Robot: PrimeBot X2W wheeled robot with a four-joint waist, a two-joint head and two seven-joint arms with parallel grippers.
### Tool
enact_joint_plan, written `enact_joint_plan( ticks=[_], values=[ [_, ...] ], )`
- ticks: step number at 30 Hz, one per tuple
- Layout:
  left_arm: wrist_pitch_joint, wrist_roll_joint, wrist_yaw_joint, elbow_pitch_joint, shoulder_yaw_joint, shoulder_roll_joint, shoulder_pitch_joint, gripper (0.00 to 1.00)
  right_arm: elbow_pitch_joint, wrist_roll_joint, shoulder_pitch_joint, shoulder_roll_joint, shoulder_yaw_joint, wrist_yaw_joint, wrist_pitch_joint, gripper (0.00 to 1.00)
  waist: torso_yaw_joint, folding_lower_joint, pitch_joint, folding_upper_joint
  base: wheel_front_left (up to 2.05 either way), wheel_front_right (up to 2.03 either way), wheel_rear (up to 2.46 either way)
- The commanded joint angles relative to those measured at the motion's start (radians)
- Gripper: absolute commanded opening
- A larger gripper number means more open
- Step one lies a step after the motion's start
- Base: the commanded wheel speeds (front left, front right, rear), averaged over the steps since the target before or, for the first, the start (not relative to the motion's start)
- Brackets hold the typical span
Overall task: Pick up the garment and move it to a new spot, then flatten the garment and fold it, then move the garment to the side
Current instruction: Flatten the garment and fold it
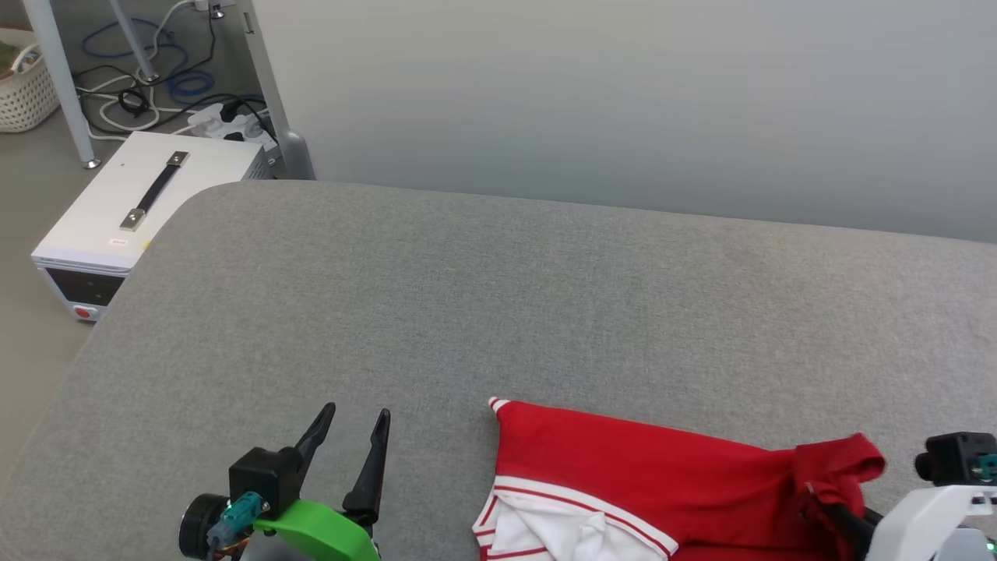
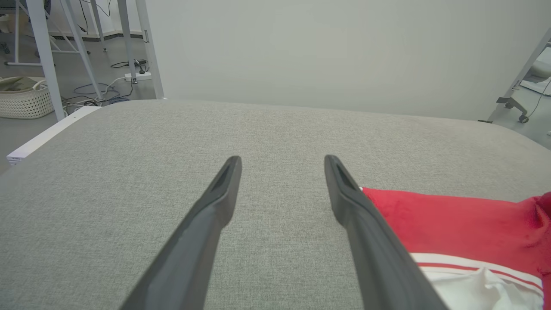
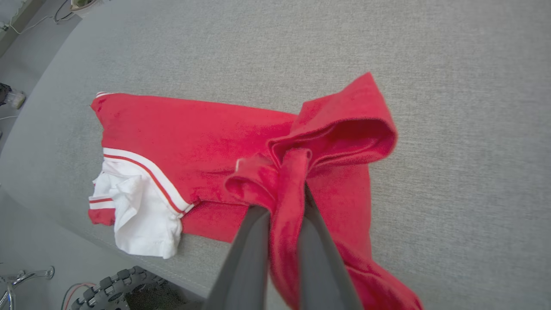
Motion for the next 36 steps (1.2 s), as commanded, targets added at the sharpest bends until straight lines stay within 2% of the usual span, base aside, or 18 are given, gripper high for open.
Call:
enact_joint_plan(
  ticks=[1,11,15,20,27,36],
  values=[
    [-0.006,0.007,-0.007,0.0,0.004,-0.004,0.02,1.0,-0.018,0.007,0.008,0.021,0.017,-0.001,0.011,0.0,0.014,0.0,-0.009,0.0,0.0,0.0,0.0],
    [-0.006,0.014,-0.011,-0.006,0.037,-0.009,0.025,1.0,-0.053,0.0,-0.053,0.213,0.111,-0.001,0.054,0.0,0.067,0.0,-0.001,0.0,0.0,0.0,0.0],
    [-0.006,0.017,-0.012,-0.008,0.052,-0.01,0.019,1.0,-0.031,0.028,-0.085,0.262,0.135,-0.001,0.056,0.0,0.091,0.0,0.01,0.0,0.0,0.0,0.0],
    [-0.006,0.022,-0.017,-0.007,0.063,-0.012,0.013,1.0,0.015,0.055,-0.129,0.271,0.209,-0.001,0.027,0.0,0.119,0.0,0.024,0.0,0.0,0.0,0.0],
    [-0.006,0.03,-0.025,0.0,0.066,-0.021,-0.003,1.0,0.163,0.069,-0.206,0.271,0.305,-0.001,-0.073,0.0,0.158,0.0,0.045,0.0,0.0,0.0,0.0],
    [-0.006,0.038,-0.033,0.012,0.07,-0.035,-0.016,1.0,0.365,0.067,-0.292,0.271,0.328,-0.001,-0.19,0.0,0.194,0.0,0.072,0.0,0.0,0.0,0.0]
  ],
)
